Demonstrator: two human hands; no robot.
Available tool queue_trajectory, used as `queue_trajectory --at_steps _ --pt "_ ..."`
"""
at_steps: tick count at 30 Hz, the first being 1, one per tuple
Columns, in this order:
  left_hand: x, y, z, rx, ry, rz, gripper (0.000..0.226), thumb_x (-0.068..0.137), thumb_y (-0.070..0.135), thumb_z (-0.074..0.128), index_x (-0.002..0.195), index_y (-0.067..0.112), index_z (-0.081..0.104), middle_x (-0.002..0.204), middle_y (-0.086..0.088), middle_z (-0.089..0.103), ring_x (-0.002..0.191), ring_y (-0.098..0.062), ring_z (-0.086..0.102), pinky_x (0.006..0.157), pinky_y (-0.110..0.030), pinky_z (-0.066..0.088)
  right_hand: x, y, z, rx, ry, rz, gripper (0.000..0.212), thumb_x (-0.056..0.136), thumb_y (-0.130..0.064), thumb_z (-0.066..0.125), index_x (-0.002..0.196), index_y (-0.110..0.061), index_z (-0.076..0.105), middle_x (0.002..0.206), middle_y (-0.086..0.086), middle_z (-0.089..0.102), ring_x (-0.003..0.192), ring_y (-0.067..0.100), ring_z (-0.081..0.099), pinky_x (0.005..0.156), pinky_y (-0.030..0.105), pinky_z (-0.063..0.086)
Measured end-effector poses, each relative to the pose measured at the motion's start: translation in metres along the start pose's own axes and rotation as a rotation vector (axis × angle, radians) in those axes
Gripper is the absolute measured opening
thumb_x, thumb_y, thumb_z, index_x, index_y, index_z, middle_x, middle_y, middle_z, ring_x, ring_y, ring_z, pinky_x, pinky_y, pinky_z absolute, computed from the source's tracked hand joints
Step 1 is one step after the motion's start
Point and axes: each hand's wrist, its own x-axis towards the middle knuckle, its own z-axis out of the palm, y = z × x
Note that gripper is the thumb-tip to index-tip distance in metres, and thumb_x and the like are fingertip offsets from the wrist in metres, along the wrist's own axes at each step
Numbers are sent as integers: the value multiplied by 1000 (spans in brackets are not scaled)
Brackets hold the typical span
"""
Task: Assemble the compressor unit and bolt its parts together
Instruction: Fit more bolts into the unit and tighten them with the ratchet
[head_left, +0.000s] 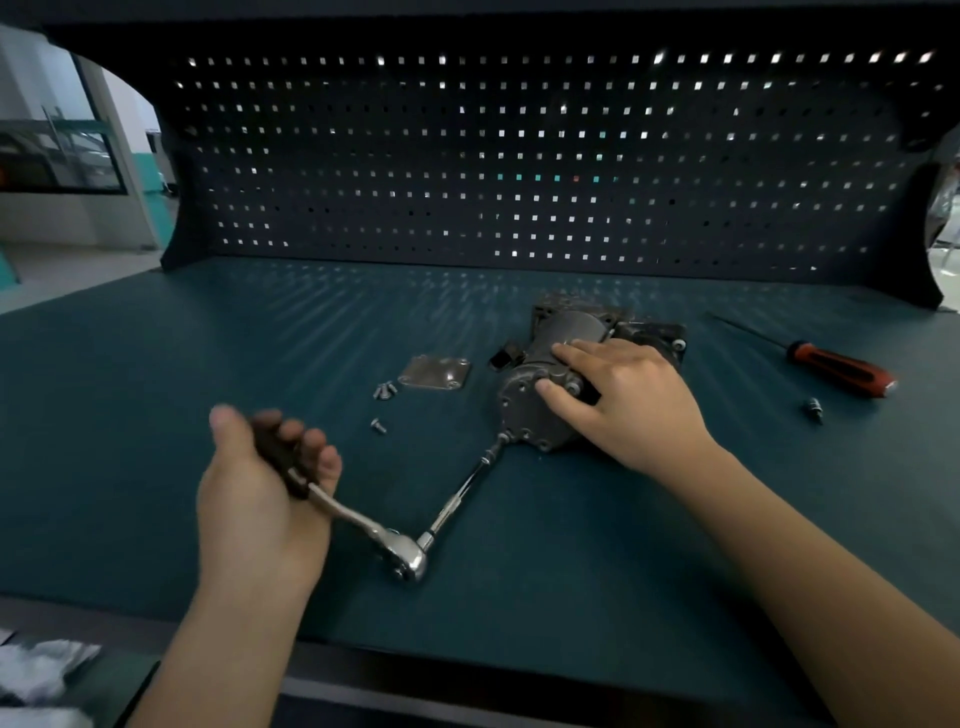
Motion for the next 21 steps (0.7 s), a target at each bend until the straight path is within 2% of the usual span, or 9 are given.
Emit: queue_trajectory --at_steps 4,7,9,11,13,15,18,19,21 --pt "-47 -6 38 319 -520 342 22 78 40 49 60 27 50 45 9 43 35 -2 34 37 -10 27 0 -1 -1 7 8 -3 50 89 -43 54 126 -11 57 125 10 60 115 26 54 97 37 38" --pt "-88 -41 41 988 -1240 845 15 85 39 50 77 27 53 65 6 55 52 -5 50 49 -17 36 0 -1 -2 10 8 -1 49 88 -41 55 126 -10 58 124 12 61 115 26 55 97 38 39" --pt "-102 -62 33 1361 -1506 985 34 91 45 44 86 14 56 75 -3 61 66 -25 60 55 -26 37 -1 -1 -3 12 8 -5 49 88 -41 56 126 -9 57 125 12 60 116 27 54 98 39 39" --pt "-96 -67 28 1330 -1442 1110 37 88 50 42 83 16 57 72 0 62 62 -19 61 51 -24 39 -2 -1 -2 16 14 -10 49 89 -41 55 126 -9 57 125 11 60 116 27 54 98 38 39" --pt "-81 -48 30 1063 -1225 987 31 84 56 45 81 27 54 71 9 56 57 0 54 50 -14 42 -1 0 -1 11 11 -12 50 89 -43 54 127 -11 56 127 11 59 117 26 53 99 37 38" --pt "-57 -22 31 679 -741 668 29 82 60 49 75 32 57 59 13 52 48 3 46 47 -8 36 0 0 0 4 4 -9 50 89 -44 52 128 -12 55 128 10 58 118 25 52 100 35 36" --pt "-11 3 19 184 -102 238 35 96 42 39 68 22 46 45 12 43 40 -2 37 43 -14 32 0 0 0 14 17 -5 50 89 -43 53 128 -11 56 127 9 59 117 25 53 98 35 35" --pt "-4 4 13 102 -12 166 36 98 40 38 69 19 43 45 12 43 42 -3 37 45 -15 33 -1 0 0 16 16 -5 50 89 -42 53 127 -11 56 126 10 60 116 26 53 98 35 36" --pt "-7 -1 14 70 -54 122 36 98 39 38 69 19 43 47 12 43 43 -3 37 45 -15 34 -1 0 0 26 21 -3 49 89 -42 54 126 -10 57 125 10 61 115 26 54 97 37 38"
